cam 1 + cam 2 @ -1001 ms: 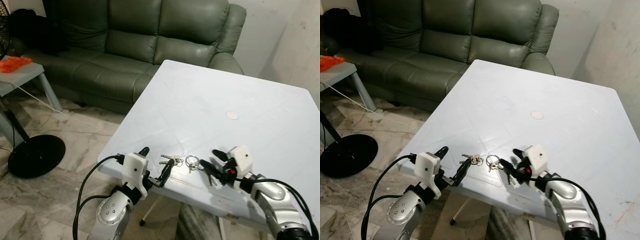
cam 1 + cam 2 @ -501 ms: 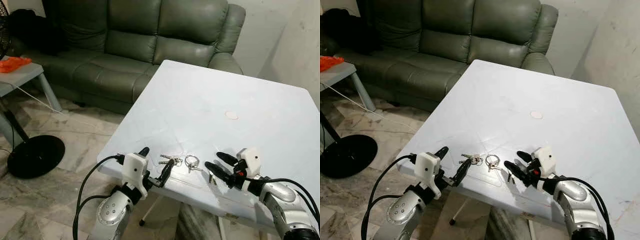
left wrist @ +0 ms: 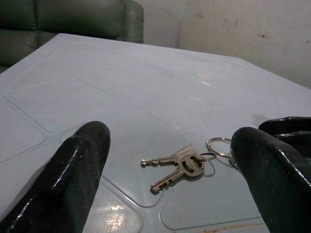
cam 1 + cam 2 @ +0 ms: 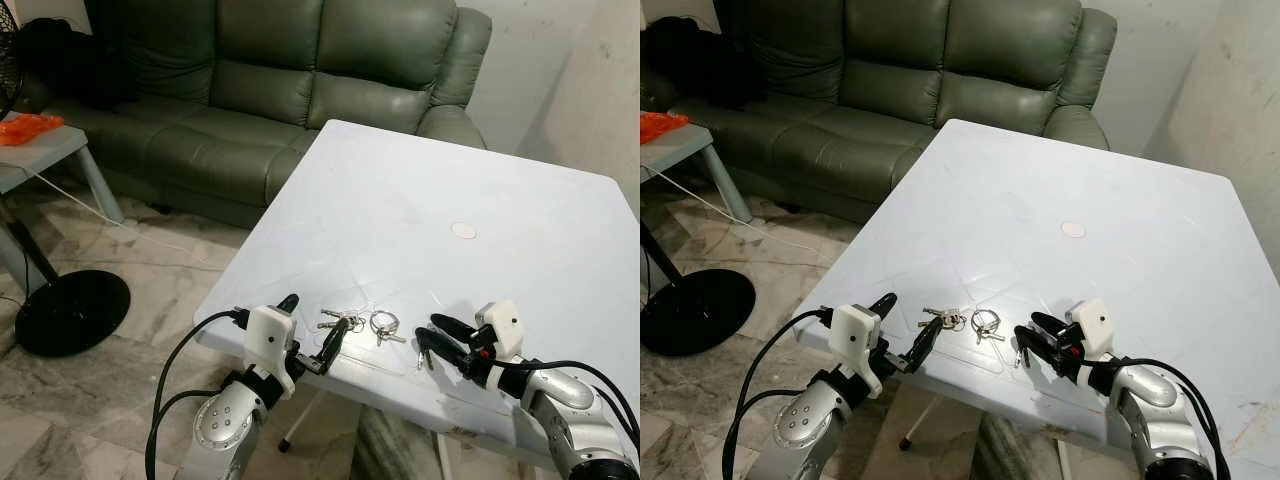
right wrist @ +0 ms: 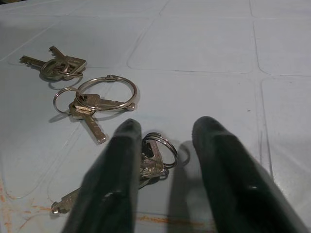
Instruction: Hang keys on a hook
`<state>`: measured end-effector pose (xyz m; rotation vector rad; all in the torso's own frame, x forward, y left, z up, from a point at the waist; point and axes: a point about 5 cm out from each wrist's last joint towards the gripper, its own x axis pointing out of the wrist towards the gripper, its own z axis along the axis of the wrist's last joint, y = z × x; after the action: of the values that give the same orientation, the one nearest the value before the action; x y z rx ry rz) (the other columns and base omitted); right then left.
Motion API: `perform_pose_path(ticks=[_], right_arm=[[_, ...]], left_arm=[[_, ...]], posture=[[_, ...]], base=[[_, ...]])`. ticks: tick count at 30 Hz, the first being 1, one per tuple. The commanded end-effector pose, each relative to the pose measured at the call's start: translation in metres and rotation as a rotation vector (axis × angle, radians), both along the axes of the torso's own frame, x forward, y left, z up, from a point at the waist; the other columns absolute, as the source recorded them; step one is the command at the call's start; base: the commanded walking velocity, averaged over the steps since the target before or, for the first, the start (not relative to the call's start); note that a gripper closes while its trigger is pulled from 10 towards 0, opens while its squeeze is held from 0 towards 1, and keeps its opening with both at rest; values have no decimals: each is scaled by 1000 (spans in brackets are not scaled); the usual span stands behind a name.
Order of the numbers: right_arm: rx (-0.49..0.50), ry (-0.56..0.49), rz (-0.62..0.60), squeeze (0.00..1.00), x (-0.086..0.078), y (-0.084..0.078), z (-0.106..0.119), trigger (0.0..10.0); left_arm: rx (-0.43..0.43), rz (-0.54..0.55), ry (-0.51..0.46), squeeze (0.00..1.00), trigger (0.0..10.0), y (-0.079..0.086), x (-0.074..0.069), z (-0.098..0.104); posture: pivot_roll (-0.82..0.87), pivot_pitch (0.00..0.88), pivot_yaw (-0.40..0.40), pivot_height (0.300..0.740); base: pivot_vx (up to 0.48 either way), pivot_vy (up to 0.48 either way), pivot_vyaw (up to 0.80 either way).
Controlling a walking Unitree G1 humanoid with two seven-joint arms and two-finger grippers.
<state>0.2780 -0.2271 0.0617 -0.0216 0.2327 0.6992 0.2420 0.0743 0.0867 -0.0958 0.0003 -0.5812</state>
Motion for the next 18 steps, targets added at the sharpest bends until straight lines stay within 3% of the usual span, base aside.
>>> perform_pose_path(ticks=[1,9,10,11,16,17,18], right_arm=[[-7,-15,-25,0,2,-9,4,0],[-13,-2,-29,0,0,-12,1,0],[-28,7,-38,0,0,-14,0,8863],[-31,16,-44,0,0,-14,-2,10000],[-19,15,-49,8,0,-16,-2,10000],[-17,16,-51,1000,0,-16,-2,10000],[-17,14,-55,1000,0,-17,-2,10000]], left_arm=[[5,-18,-9,0,10000,-3,0,2],[7,-22,-9,0,10000,-3,0,2],[8,-22,-8,0,10000,-3,0,2],[8,-21,-8,0,10000,-3,0,2],[8,-21,-7,0,10000,-2,-1,2],[8,-21,-7,0,10000,-2,-1,2],[8,-21,-6,0,10000,-2,-1,2]], posture=[[-15,37,-85,740],[-15,38,-82,740],[-15,39,-81,740],[-14,39,-81,740],[-15,43,-79,740],[-15,43,-79,740],[-15,43,-79,740]], base=[[0,0,0],[0,0,0],[0,0,0],[0,0,0],[0,0,0],[0,0,0],[0,0,0]])
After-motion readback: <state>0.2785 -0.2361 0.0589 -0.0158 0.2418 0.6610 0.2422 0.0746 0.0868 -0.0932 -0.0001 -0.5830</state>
